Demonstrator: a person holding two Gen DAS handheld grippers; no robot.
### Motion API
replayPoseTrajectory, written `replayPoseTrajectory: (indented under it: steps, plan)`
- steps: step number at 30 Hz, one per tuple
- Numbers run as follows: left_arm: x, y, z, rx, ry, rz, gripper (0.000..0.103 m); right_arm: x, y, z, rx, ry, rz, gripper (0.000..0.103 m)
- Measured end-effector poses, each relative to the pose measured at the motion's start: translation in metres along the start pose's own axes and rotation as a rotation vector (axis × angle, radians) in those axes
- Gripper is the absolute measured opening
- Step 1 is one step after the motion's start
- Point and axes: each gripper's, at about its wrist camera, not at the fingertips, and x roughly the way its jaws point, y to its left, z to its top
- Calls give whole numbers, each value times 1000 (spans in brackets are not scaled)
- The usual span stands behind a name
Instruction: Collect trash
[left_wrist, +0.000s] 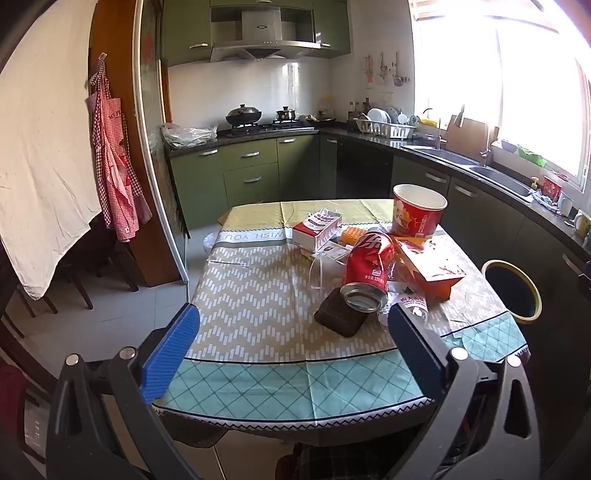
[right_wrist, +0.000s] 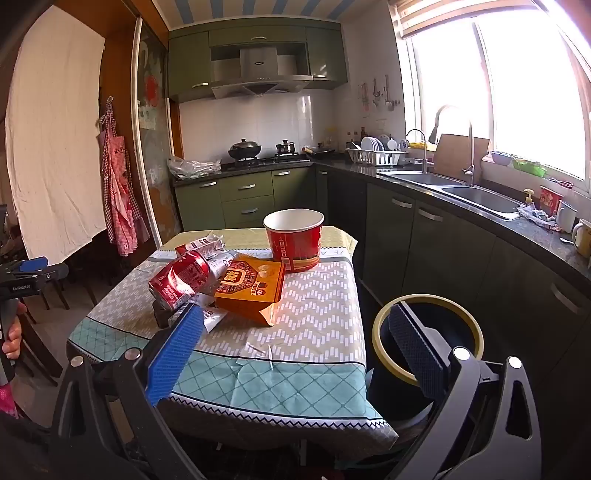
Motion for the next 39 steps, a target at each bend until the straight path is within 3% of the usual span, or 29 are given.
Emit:
replayPoseTrajectory:
  steps: [39]
  plan:
    - [-1, 2, -2, 7, -5, 11, 97, 1, 0, 0, 2, -3, -3, 99]
